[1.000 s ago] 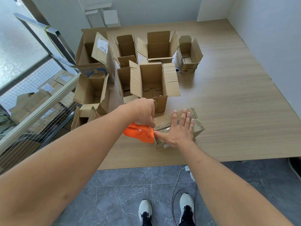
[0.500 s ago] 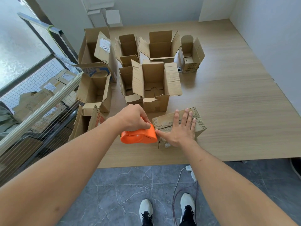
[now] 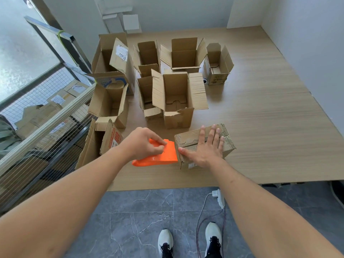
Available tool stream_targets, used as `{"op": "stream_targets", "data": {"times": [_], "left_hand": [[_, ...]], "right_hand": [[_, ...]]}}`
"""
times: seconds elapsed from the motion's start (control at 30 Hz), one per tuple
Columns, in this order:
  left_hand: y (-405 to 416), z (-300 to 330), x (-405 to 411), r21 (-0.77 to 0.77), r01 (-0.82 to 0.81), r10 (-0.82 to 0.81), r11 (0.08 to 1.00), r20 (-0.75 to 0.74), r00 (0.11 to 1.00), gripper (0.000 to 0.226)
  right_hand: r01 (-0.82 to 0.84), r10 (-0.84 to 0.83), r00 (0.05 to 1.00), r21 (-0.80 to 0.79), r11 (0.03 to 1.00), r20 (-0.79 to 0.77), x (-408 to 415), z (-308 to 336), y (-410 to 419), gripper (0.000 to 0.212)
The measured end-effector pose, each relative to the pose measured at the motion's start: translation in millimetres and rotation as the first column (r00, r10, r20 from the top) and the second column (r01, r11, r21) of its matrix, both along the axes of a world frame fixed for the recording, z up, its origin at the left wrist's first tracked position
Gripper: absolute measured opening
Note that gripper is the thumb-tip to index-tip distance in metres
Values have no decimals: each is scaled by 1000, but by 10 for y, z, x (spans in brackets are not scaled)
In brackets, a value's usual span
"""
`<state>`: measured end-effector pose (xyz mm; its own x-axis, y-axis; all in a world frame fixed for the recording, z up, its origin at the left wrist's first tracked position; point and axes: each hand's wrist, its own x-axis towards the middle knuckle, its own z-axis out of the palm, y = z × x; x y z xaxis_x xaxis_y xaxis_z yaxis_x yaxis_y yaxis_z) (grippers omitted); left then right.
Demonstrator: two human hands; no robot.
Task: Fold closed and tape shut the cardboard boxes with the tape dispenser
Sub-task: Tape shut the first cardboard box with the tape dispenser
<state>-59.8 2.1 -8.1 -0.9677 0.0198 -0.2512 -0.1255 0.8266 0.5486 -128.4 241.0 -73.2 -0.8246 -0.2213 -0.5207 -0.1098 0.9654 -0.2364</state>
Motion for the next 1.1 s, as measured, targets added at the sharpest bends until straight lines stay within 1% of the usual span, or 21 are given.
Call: {"op": "stream_targets", "data": {"times": [0.07,0.17,0.37,0.5,0.6,0.67,0.7,0.77,0.8,0.93,1.0,1.1], "left_hand": [[-102,-18,64,74,-21,20,997,19,1000,22],[-177,-44,128,137,-17,14,990,24,1000,23],[-280,-117,266,277,-44,56,960,-37,998,20],[-296,-122,301,340,-39,55,940,-39,998,20],[-325,-101,313,349,-22,34,937,-28,999,19],[-468,-81,393,289,3,5,957,-26,1000,19],[-572,-72,458,268,-8,20,963,-39,999,21],[-759,-40,603,311,-77,110,947,-91,990,28],[-807,-21,642,332,-84,127,939,-110,986,30],[-741,7,602,342,-50,102,938,-136,986,30],[-712,-9,573,336,-57,115,940,-156,981,32],[-703,-61,593,365,-67,143,928,-185,972,36]], "right_hand": [[-4,4,1000,3,1000,3,-14,-9,2,137],[1,-1,1000,-4,1000,14,-14,-16,-7,137],[11,-11,1000,-8,1000,8,-1,-1,-18,141],[8,-8,1000,-5,1000,13,-4,9,-14,140],[2,-2,1000,-5,1000,15,-8,7,-9,139],[2,-3,1000,3,1000,15,-17,7,-8,138],[4,-4,1000,8,1000,14,-25,4,-8,138],[4,-4,1000,18,1000,12,-42,-3,-21,138],[8,-9,1000,19,1000,16,-44,-4,-31,139],[16,-17,1000,25,1000,20,-22,10,-34,141],[36,-36,999,22,999,13,-29,31,-43,142],[83,-82,997,29,996,-7,-3,43,-156,153]]}}
